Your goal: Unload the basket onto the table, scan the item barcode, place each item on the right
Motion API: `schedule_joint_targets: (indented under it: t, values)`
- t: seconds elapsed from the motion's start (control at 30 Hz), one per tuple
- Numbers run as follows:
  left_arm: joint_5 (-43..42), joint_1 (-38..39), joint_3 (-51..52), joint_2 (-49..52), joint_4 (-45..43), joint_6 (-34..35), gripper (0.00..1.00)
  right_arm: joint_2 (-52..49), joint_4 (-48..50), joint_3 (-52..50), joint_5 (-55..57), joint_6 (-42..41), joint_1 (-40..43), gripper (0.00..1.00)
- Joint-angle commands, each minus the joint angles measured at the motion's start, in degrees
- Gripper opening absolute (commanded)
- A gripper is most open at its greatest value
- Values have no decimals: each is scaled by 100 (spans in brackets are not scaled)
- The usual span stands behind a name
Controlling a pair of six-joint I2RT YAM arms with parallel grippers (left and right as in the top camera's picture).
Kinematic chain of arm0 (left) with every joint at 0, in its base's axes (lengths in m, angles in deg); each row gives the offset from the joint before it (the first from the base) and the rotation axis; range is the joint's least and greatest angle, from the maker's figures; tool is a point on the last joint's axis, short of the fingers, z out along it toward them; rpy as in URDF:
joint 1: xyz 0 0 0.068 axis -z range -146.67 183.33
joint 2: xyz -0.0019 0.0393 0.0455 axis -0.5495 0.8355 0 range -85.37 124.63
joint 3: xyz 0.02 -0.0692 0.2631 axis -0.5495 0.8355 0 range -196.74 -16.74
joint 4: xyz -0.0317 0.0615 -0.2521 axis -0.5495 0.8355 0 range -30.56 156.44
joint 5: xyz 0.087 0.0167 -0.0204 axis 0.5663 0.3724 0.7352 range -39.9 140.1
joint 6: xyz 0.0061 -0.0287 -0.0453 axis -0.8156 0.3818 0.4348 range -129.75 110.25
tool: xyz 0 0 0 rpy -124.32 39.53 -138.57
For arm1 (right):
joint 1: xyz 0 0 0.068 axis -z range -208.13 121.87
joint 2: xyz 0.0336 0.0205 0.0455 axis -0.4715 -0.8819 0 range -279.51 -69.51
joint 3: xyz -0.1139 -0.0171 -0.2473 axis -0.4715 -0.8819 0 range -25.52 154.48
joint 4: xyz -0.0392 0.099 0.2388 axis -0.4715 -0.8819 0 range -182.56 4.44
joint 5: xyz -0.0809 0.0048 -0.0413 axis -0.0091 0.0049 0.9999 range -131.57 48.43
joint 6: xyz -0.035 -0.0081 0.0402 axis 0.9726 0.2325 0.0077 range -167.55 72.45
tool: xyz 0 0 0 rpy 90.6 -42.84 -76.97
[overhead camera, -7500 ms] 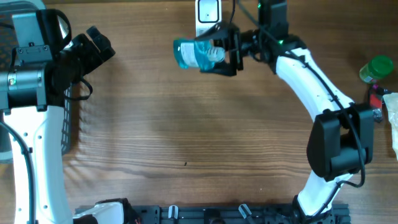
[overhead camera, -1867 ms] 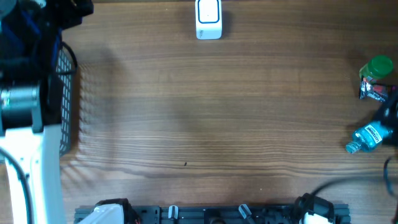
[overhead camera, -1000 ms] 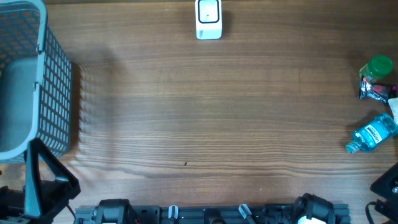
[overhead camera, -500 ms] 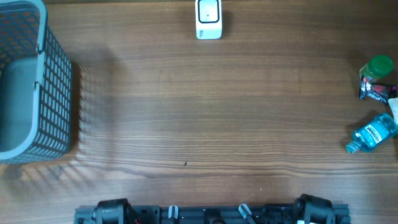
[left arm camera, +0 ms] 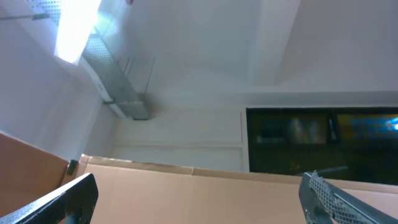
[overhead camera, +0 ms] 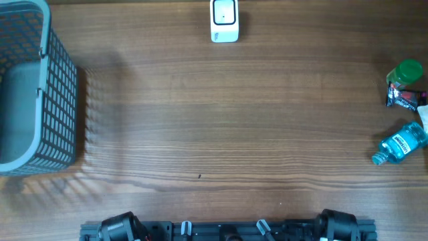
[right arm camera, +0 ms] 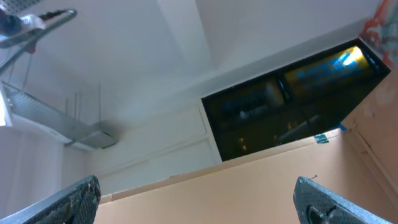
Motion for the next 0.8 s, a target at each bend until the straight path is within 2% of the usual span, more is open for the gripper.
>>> schedule_joint_targets:
  t: [0.0, 0.07, 0.13, 0.23, 0.33, 0.5, 0.77]
  values:
    - [-409, 4, 22, -15, 59, 382, 100, 85, 328, -632, 31, 92, 42, 100]
    - [-901, 4, 173, 2, 2, 376, 100, 76, 1137, -1235, -356, 254, 42, 100]
    - [-914, 2, 697, 2, -601, 376, 100, 33, 2420, -2218, -1012, 704, 61, 100]
    - [-916, 4, 1596, 2, -1652, 378, 100, 9, 3368, -3364, -1008, 870, 61, 100]
    - [-916, 4, 2612, 0, -2341, 378, 100, -24, 3639, -4328, -1008, 857, 61, 100]
    - [-1134, 4, 3858, 2, -3287, 378, 100, -31, 3654, -5357, -1005, 859, 61, 100]
    - [-1322, 4, 5018, 2, -3309, 374, 100, -31, 4133, -6319, -1003, 841, 59, 100]
